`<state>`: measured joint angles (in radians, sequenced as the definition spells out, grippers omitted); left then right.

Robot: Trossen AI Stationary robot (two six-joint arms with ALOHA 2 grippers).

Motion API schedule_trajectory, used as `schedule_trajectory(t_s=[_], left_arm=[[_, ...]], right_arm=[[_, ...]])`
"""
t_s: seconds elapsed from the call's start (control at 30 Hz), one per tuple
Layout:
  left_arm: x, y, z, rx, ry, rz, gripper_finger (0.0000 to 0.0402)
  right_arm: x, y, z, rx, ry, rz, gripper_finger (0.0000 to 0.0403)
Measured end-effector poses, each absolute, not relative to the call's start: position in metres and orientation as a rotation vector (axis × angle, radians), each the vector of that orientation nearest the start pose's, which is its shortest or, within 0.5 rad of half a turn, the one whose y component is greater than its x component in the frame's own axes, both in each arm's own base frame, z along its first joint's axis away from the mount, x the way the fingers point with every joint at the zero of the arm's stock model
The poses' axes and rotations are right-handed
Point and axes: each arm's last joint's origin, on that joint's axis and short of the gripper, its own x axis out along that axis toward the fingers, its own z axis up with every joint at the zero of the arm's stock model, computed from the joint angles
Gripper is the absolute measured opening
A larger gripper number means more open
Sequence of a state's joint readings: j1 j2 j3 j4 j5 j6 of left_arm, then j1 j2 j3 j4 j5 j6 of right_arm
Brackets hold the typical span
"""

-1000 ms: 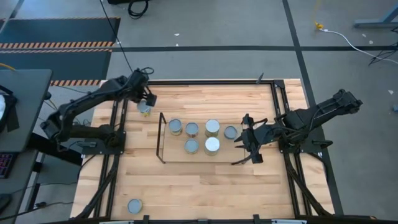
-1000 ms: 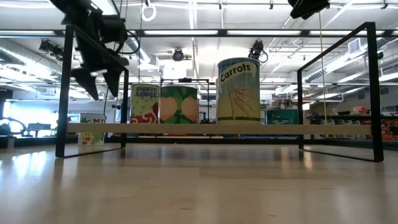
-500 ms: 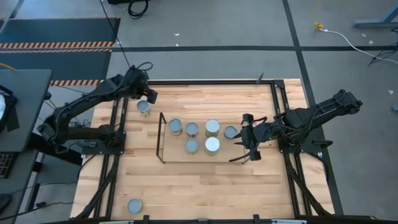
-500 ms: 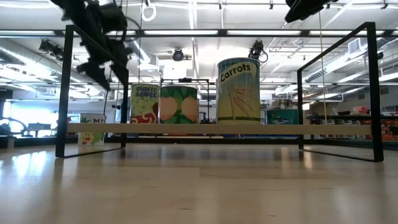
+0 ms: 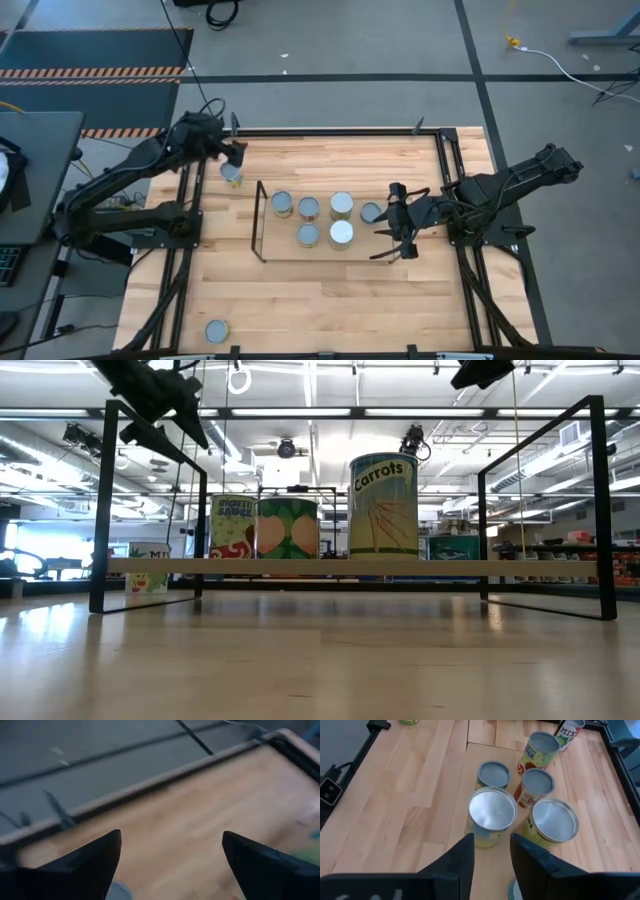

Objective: Pick and place cans onto a shelf
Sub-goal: Put the white can on the shelf aligned with the green can

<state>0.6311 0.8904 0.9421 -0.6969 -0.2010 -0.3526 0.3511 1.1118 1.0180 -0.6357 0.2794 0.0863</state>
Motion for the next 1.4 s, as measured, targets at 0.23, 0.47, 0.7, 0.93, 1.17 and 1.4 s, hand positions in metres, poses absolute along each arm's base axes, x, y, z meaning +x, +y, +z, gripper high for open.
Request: schedule_trajectory(t_s=[0.23, 0.47, 0.7, 0.93, 1.17, 1.4], left_arm=[[0.146, 0.121, 0.332, -0.272, 0.426, 0.982, 0.0338], [0.148, 0.122, 0.336, -0.267, 0.373, 0.974, 0.0338], [0.144, 0.124, 0.329, -0.330, 0.427, 0.998, 0.0378], [0.141, 0.117, 0.318, -0.426, 0.518, 1.024, 0.0394], [0.146, 0.104, 0.302, -0.523, 0.640, 1.124, 0.0394], [0.157, 0.106, 0.280, -0.584, 0.814, 1.163, 0.0394]], right_arm=[[0.213, 0.069, 0.313, -0.111, 0.697, 0.027, 0.0134], [0.212, 0.070, 0.313, -0.091, 0.707, 0.039, 0.0135], [0.212, 0.070, 0.313, -0.082, 0.707, 0.043, 0.0148], [0.213, 0.070, 0.313, -0.067, 0.705, 0.038, 0.0171], [0.213, 0.070, 0.313, -0.067, 0.702, 0.039, 0.0184], [0.212, 0.070, 0.313, -0.073, 0.707, 0.031, 0.0185]])
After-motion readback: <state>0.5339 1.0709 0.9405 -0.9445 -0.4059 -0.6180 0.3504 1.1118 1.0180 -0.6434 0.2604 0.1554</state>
